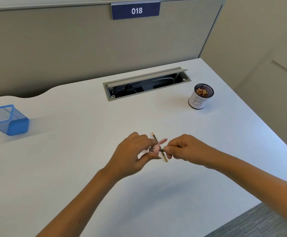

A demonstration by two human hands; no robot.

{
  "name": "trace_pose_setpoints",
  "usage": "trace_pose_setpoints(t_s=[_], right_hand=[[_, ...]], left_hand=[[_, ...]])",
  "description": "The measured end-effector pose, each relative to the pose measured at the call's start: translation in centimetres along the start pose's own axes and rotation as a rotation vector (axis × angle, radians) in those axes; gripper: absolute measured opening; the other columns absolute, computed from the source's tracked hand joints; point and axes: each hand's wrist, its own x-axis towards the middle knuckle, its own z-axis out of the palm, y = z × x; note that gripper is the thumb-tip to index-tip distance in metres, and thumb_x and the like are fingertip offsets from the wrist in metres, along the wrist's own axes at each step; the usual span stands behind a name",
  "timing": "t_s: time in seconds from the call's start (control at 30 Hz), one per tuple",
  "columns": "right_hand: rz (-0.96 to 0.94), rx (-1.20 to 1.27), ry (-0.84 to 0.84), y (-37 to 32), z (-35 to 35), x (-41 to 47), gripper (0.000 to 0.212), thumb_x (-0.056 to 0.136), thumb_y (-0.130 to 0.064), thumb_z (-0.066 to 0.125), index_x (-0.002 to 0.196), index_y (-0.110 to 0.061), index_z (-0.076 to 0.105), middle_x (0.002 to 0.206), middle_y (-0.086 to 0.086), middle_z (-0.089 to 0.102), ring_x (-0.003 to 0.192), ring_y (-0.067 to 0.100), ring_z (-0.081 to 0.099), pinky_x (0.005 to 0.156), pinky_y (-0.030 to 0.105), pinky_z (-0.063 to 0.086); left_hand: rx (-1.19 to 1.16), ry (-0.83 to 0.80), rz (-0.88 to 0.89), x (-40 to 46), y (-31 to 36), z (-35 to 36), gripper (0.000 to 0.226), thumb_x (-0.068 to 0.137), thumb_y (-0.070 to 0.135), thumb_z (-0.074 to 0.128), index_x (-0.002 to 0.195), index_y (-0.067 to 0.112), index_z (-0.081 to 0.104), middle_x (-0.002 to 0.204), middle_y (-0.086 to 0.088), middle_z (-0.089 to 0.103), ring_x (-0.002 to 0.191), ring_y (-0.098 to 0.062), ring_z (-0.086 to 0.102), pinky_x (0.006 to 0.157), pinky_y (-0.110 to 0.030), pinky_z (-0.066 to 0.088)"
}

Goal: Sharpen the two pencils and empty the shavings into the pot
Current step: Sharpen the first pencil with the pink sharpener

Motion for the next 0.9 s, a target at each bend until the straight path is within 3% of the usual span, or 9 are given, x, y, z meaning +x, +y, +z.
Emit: trace_pose_setpoints(t_s=[0.07,0.17,0.33,0.43,0.57,0.77,0.9], right_hand=[[0.11,0.2,-0.12,0.1,-0.3,-0.1,0.037,0.097,-0.031,0.049,0.069,-0.012,0.062,0.041,-0.011,0.041,0.039,0.005,0.03,0.041,0.015,0.024],[0.133,0.213,-0.147,0.3,-1.5,-0.6,0.039,0.098,-0.032,0.046,0.068,-0.012,0.06,0.044,-0.005,0.039,0.042,0.01,0.027,0.041,0.016,0.021],[0.057,0.155,-0.108,0.1,-2.2,-1.4,0.036,0.097,-0.032,0.049,0.071,-0.012,0.065,0.047,-0.004,0.041,0.046,0.011,0.031,0.048,0.017,0.028],[0.0,0.064,-0.035,0.1,-2.0,-1.4,0.03,0.094,-0.033,0.054,0.074,-0.016,0.068,0.049,-0.006,0.049,0.048,0.007,0.039,0.057,0.023,0.033],[-0.122,-0.047,0.137,0.2,-1.6,-1.2,0.014,0.088,-0.031,0.064,0.08,-0.023,0.071,0.059,-0.007,0.059,0.053,0.003,0.047,0.052,0.014,0.037],[-0.351,-0.262,0.268,0.6,-1.1,-0.9,0.006,0.085,-0.026,0.068,0.088,-0.023,0.072,0.074,-0.007,0.062,0.071,0.012,0.055,0.061,0.018,0.042],[-0.503,-0.475,0.315,0.6,-0.8,-1.0,0.017,0.087,-0.036,0.058,0.091,-0.025,0.07,0.071,-0.01,0.057,0.062,0.008,0.048,0.055,0.028,0.045]], left_hand=[[0.008,0.007,0.015,0.0,-0.6,-0.1,0.022,0.088,0.045,0.062,0.101,0.026,0.065,0.084,0.014,0.064,0.074,-0.013,0.046,0.066,-0.024,0.04],[-0.088,0.019,-0.093,-0.5,-1.5,-0.8,0.025,0.086,0.049,0.059,0.098,0.027,0.064,0.086,0.014,0.064,0.079,-0.014,0.051,0.07,-0.028,0.043],[-0.203,0.057,-0.2,-1.1,-1.6,-1.4,0.02,0.085,0.048,0.059,0.094,0.031,0.064,0.082,0.019,0.058,0.077,-0.007,0.049,0.067,-0.014,0.034],[-0.285,0.053,-0.226,-1.0,-0.8,-1.3,0.022,0.085,0.049,0.06,0.093,0.029,0.066,0.081,0.02,0.058,0.071,-0.009,0.048,0.063,-0.013,0.035],[-0.42,0.022,-0.31,-0.8,-0.2,-1.4,0.017,0.089,0.04,0.065,0.091,0.024,0.07,0.076,0.015,0.062,0.066,-0.007,0.047,0.061,-0.012,0.034],[-0.502,-0.043,-0.395,-0.6,0.1,-1.7,0.02,0.09,0.04,0.063,0.092,0.023,0.072,0.077,-0.004,0.065,0.072,-0.028,0.058,0.064,-0.023,0.041],[-0.527,-0.11,-0.431,-0.5,0.7,-2.0,0.024,0.089,0.044,0.061,0.089,0.023,0.073,0.062,0.011,0.061,0.06,-0.008,0.054,0.058,-0.017,0.037]])
